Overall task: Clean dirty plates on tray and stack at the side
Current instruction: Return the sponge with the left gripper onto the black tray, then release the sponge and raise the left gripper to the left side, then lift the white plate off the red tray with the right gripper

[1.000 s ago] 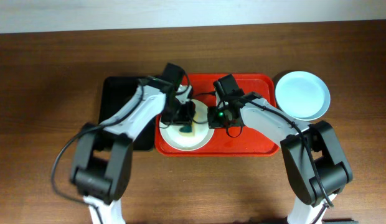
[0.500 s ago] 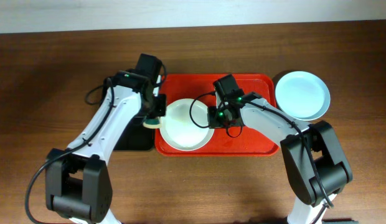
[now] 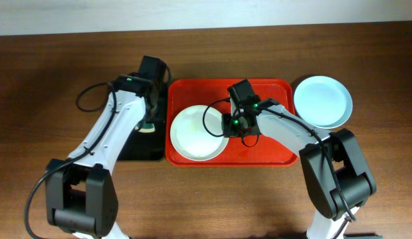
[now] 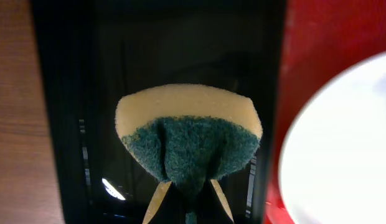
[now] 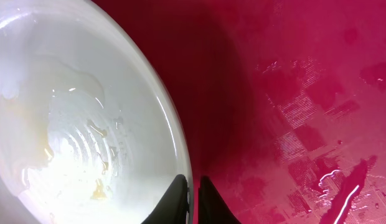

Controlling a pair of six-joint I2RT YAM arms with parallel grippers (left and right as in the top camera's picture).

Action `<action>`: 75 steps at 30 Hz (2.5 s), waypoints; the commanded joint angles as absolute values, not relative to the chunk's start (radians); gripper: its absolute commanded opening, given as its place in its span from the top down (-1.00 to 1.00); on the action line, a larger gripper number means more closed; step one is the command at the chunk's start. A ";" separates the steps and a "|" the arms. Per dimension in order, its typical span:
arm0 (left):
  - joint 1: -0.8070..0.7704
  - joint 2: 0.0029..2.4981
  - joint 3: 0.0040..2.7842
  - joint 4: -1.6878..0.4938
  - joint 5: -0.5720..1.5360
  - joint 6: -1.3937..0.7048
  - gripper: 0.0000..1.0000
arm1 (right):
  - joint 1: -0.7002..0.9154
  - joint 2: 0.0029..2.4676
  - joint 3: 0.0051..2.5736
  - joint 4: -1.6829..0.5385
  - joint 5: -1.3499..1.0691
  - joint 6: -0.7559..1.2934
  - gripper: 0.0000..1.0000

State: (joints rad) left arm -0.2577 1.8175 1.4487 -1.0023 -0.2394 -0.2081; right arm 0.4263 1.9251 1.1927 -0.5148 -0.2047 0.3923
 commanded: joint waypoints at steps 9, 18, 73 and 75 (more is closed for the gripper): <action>-0.138 1.820 1.185 -0.742 -0.274 -0.187 1.00 | 0.433 1.920 1.182 -0.516 -0.199 0.396 0.81; -0.100 1.823 1.129 -0.669 -0.195 -0.184 0.88 | 0.433 1.920 1.182 -0.516 -0.199 0.397 0.81; 0.168 1.615 1.517 -0.908 -0.086 -0.315 -0.99 | 0.314 1.895 1.290 -0.615 -0.516 0.400 0.92; 0.168 1.615 1.517 -0.908 -0.086 -0.315 -0.99 | 0.315 1.895 1.328 -0.666 -0.512 0.400 0.92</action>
State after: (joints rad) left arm 0.1658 1.6157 1.5154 -0.9058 -0.1001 -0.3038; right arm 0.3138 1.9251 1.2602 -0.6254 -0.4667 0.3969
